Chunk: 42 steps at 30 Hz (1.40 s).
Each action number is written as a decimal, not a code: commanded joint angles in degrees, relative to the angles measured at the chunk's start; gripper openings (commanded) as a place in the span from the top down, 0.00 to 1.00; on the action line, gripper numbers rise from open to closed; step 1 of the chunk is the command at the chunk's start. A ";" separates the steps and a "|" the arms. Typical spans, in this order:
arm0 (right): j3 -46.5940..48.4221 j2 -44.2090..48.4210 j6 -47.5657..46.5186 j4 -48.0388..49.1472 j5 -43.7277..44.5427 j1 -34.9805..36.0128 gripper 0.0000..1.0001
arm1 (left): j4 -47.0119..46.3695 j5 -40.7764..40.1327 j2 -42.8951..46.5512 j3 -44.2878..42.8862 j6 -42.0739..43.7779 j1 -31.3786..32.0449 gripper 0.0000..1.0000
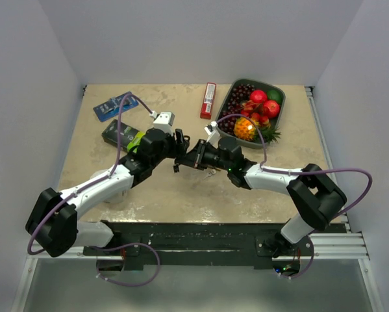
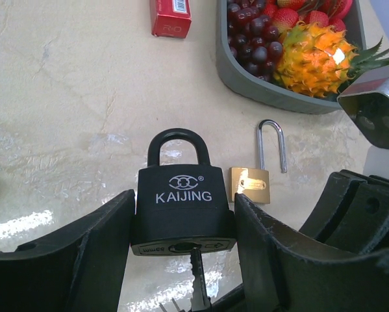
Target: Unlock with the key
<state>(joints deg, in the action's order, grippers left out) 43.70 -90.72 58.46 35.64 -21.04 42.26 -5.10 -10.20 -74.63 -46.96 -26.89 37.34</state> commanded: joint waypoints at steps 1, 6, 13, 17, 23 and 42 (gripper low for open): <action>2.00 0.37 0.61 2.07 -1.81 -0.95 1.00 | -8.43 -1.23 3.44 -0.41 1.32 0.63 1.00; 2.26 -0.60 1.40 2.24 -2.95 -1.65 1.00 | -8.52 -2.02 3.79 -0.33 1.76 1.06 1.00; 2.09 -1.57 2.98 3.91 -3.66 -2.44 1.00 | -9.13 -2.19 4.23 -0.06 2.55 1.77 1.00; 1.74 -1.39 3.42 4.17 -3.40 -2.80 1.00 | -9.22 -2.63 4.41 0.03 2.81 2.21 1.00; 0.24 -0.34 5.17 5.23 -1.55 -3.68 1.00 | -9.31 -3.60 4.67 0.11 3.34 2.56 1.00; -2.57 1.94 8.25 5.67 4.77 -4.56 1.00 | -8.08 -7.91 5.11 -0.50 4.57 3.44 1.00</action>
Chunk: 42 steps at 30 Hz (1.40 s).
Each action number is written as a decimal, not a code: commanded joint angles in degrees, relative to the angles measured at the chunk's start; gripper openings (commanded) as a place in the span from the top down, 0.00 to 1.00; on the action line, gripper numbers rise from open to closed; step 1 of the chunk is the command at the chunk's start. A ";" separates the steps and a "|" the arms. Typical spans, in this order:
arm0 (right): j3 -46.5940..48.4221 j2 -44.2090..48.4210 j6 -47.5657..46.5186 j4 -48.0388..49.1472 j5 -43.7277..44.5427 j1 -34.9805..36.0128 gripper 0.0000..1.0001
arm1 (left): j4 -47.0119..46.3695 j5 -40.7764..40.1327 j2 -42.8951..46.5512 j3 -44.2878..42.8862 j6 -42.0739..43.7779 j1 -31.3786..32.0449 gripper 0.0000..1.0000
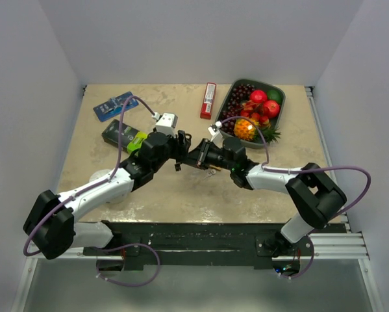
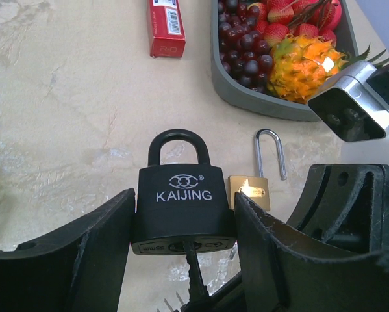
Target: Unlock with the key
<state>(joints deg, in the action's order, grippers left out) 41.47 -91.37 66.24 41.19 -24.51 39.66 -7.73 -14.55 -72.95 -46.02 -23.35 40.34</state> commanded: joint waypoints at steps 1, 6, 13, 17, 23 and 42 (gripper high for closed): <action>-0.34 2.69 0.47 -0.05 8.69 -2.04 1.00 | -5.28 -3.91 3.25 -1.53 1.03 0.44 1.00; -0.87 3.04 1.79 0.47 11.15 -1.61 1.00 | -4.76 -4.70 3.16 -1.88 1.03 0.71 1.00; 0.71 1.55 3.37 2.31 15.72 1.29 1.00 | -3.52 -5.67 2.28 -2.67 0.94 1.15 1.00; 1.33 0.23 4.08 3.98 18.79 2.17 1.00 | -3.26 -5.93 2.46 -2.76 0.85 1.41 1.00; 2.65 0.05 3.64 3.98 21.70 2.53 1.00 | -3.08 -6.11 2.63 -2.76 0.77 1.76 1.00; 2.73 2.60 3.29 3.37 24.16 -0.64 1.00 | -4.22 -5.50 3.51 -2.15 2.00 2.73 1.00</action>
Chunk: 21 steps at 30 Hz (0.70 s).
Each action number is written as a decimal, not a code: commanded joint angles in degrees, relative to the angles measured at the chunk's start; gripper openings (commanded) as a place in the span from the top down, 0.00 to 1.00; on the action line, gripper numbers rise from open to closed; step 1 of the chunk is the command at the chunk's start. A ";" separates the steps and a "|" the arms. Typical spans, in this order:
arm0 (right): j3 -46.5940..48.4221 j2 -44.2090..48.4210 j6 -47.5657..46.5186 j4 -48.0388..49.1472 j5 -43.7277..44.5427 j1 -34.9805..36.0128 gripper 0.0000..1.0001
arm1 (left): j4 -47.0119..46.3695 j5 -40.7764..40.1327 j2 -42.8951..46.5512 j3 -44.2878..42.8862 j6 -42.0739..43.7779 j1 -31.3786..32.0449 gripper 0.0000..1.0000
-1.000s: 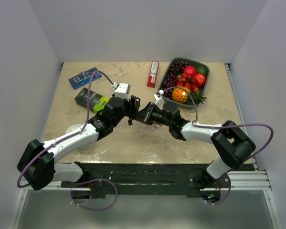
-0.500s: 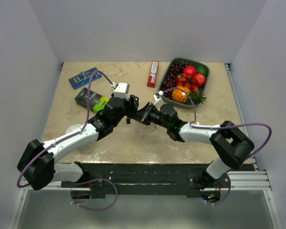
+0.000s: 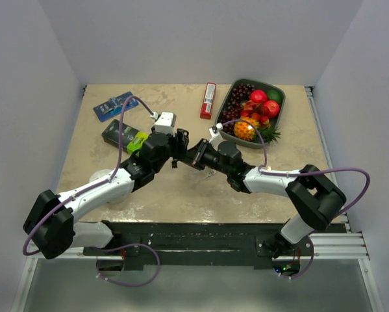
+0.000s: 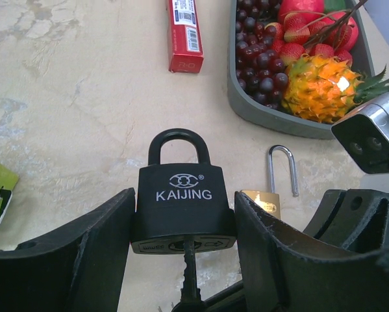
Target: Unlock with the key
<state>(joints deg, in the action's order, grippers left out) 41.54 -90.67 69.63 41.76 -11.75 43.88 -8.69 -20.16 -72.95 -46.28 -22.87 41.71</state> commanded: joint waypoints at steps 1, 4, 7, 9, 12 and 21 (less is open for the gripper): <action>2.76 1.99 -0.10 2.89 11.48 -4.94 1.00 | -3.44 0.12 3.51 -1.80 1.60 1.61 1.00; 3.11 2.43 -0.19 3.24 11.66 -5.38 1.00 | -3.97 -0.23 3.78 -1.18 1.95 1.97 1.00; 3.02 2.61 0.25 4.73 11.66 -5.73 1.00 | -4.58 -0.75 3.87 -0.92 2.22 2.32 1.00; 3.20 2.69 0.25 5.44 11.66 -5.91 1.00 | -5.28 -1.10 3.87 -0.30 2.57 2.76 1.00; 3.29 2.96 0.95 7.10 12.70 -6.17 1.00 | -6.60 -2.33 3.95 0.58 3.27 3.55 1.00; 3.55 4.19 0.51 10.36 14.30 -7.31 1.00 | -10.82 -3.39 3.69 4.09 2.66 4.60 1.00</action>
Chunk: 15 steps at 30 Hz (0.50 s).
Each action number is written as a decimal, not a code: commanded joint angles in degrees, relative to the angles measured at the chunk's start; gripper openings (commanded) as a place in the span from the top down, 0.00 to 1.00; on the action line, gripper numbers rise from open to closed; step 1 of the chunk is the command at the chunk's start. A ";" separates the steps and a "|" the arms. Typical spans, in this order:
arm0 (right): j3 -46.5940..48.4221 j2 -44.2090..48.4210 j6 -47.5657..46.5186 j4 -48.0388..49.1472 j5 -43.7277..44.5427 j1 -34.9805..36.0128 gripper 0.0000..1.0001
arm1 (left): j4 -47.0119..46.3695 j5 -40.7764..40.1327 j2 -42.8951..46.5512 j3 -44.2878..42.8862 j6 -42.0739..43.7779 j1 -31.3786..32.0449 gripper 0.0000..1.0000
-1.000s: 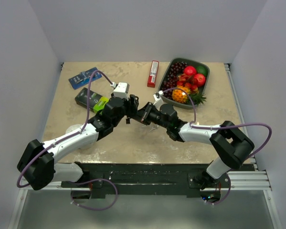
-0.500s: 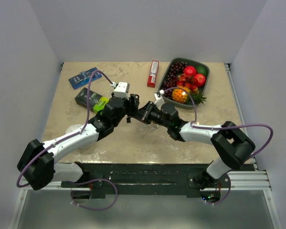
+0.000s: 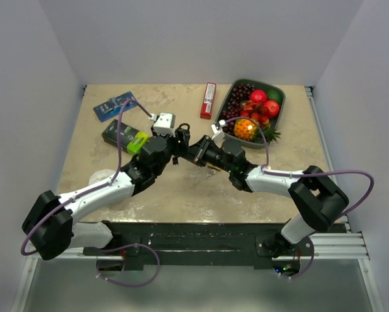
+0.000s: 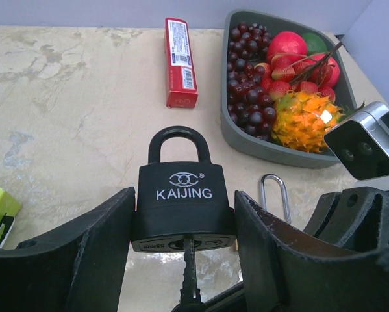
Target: Unlock with the key
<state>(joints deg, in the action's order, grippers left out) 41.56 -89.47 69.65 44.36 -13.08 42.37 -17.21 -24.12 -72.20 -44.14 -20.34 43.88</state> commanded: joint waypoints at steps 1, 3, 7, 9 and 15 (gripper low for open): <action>3.44 3.25 0.75 8.37 15.80 -5.98 1.00 | -2.30 0.56 2.77 1.95 0.04 2.53 1.00; 2.92 3.43 1.02 9.25 16.59 -5.98 1.00 | -2.21 0.56 1.98 1.95 -0.49 2.62 1.00; 2.12 3.87 1.46 11.01 18.26 -6.16 1.00 | -1.34 1.09 0.58 1.60 -2.25 2.70 1.00; 1.42 3.87 1.19 11.45 19.93 -6.07 1.00 | -0.98 1.62 0.14 1.51 -3.39 2.70 1.00; 0.28 2.29 0.14 9.35 18.36 -5.98 1.00 | 5.16 -1.18 -3.29 -2.17 -5.59 2.53 1.00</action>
<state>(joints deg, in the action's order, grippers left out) 40.58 -88.75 70.43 45.30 -11.05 41.95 -19.53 -24.86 -73.95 -44.12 -23.57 44.14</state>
